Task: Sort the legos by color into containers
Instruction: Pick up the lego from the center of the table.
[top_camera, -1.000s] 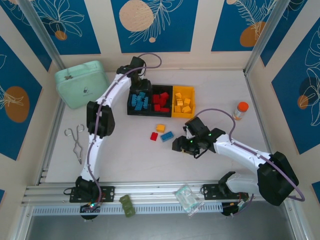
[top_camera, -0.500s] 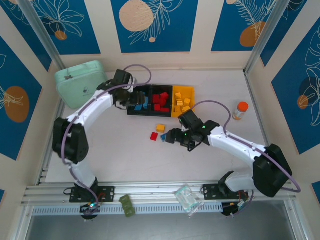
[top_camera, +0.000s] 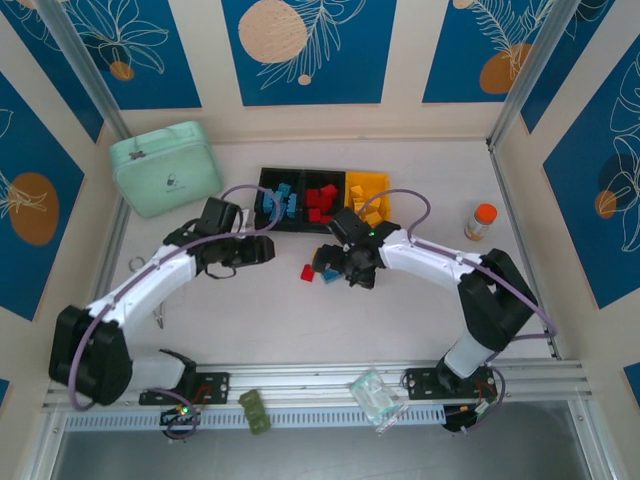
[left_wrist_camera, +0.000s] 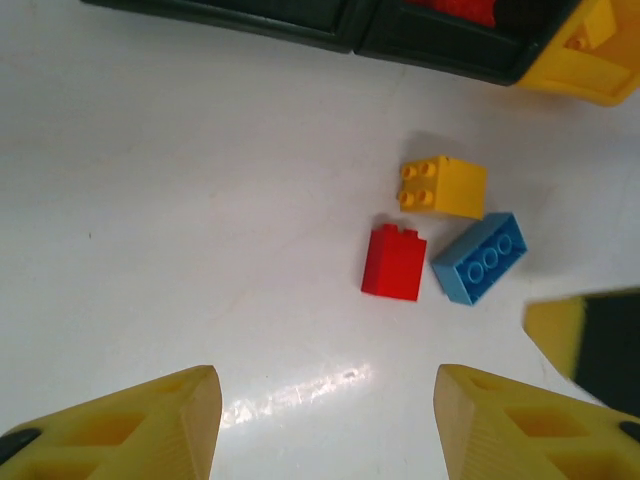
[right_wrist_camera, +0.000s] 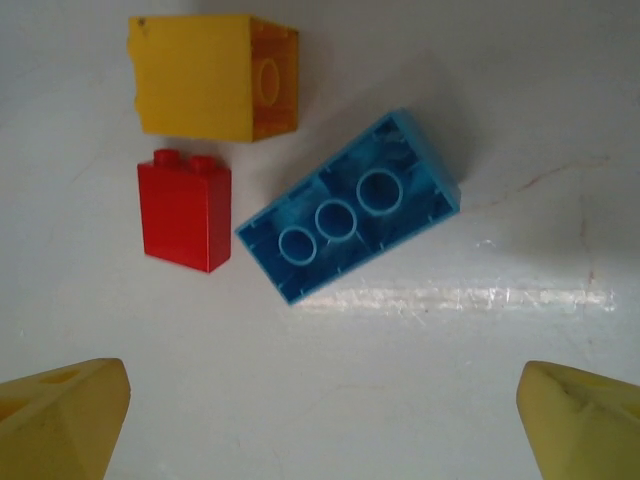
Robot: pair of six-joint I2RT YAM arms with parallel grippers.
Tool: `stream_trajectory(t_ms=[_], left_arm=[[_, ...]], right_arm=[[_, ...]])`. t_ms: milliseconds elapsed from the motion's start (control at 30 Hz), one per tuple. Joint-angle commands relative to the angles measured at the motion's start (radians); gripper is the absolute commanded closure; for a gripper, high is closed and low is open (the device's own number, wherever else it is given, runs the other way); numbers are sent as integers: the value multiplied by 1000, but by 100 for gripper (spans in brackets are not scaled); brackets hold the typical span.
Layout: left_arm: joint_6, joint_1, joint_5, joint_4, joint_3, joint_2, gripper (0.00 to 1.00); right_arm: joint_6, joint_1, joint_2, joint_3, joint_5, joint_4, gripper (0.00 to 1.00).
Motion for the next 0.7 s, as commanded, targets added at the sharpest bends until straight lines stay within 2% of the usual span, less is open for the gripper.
stream_trajectory(t_ms=[0, 367, 667], left_arm=[[-55, -14, 17, 23, -60, -68, 42], [-88, -22, 11, 30, -151, -124, 42], [-95, -28, 17, 53, -153, -102, 42]], right_arm=[[57, 6, 54, 57, 49, -64, 0], [128, 4, 211, 165, 101, -109, 2], [142, -5, 233, 128, 115, -109, 16]])
